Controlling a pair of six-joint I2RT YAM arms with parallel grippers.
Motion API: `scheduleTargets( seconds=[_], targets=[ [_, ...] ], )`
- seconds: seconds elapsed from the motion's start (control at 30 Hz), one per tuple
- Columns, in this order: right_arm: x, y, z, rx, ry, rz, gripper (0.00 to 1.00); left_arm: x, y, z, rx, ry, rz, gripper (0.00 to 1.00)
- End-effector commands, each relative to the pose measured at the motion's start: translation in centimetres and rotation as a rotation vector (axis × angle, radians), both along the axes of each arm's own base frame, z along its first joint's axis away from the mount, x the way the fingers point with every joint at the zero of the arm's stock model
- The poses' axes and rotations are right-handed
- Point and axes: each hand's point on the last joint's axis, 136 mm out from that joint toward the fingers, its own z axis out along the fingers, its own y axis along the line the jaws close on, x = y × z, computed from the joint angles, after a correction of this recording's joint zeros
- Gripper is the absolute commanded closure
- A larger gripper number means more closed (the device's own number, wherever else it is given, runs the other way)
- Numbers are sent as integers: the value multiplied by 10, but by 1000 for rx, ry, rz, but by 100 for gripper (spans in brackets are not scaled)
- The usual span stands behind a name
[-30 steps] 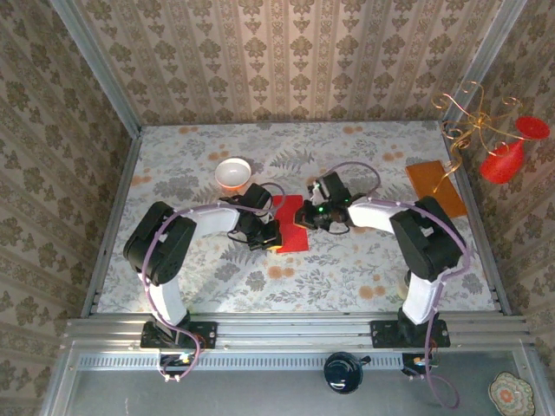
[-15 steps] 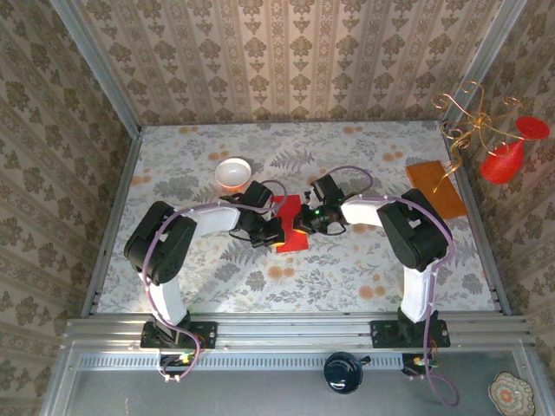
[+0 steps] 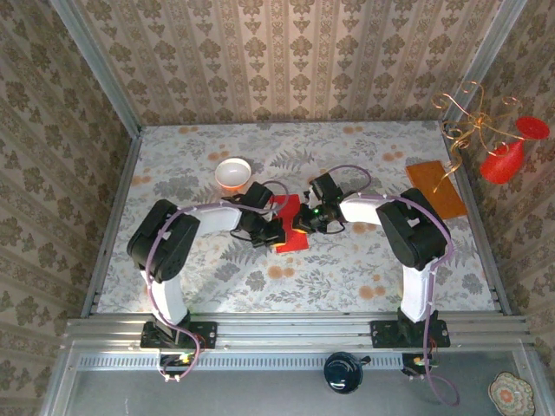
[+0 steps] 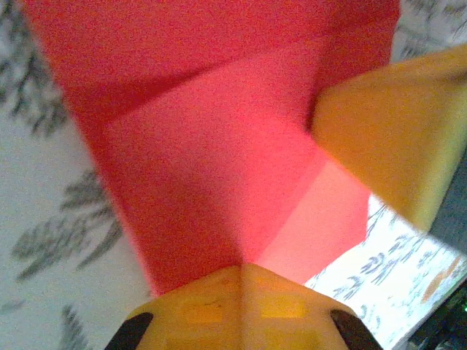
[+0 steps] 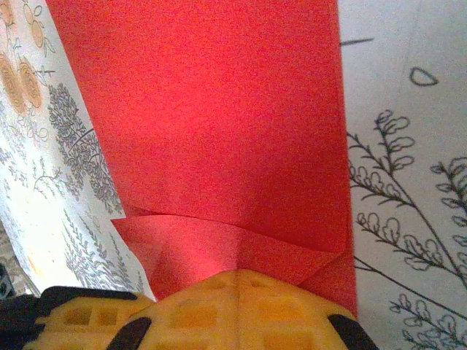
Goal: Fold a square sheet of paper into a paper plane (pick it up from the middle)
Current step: Fold the triangle a second time at the center of the table.
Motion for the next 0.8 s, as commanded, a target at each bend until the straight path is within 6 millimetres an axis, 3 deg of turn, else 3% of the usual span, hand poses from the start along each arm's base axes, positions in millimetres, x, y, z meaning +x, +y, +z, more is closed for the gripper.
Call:
scheduleTargets(
  seconds=[0.0, 0.13, 0.23, 0.4, 0.5, 0.6, 0.77],
  targets=[
    [-18, -35, -49, -178, 111, -50, 100, -51, 43, -20, 163, 116, -43, 99],
    [-15, -31, -45, -156, 101, -45, 100, -61, 52, -18, 166, 114, -19, 99],
    [-9, -21, -30, -99, 76, -37, 100, -52, 49, -6, 126, 70, 21, 98],
    [9, 5, 32, 53, -33, -25, 86, -4, 34, 45, -30, -110, 118, 91],
    [16, 8, 66, 112, -95, -64, 75, 23, 25, 69, -119, -181, 164, 84],
    [14, -5, 73, 93, -104, -140, 68, 36, 12, 75, -163, -195, 155, 79],
    [5, -24, 57, 81, -61, -258, 60, 55, -10, 67, -204, -182, 122, 76]
  ],
)
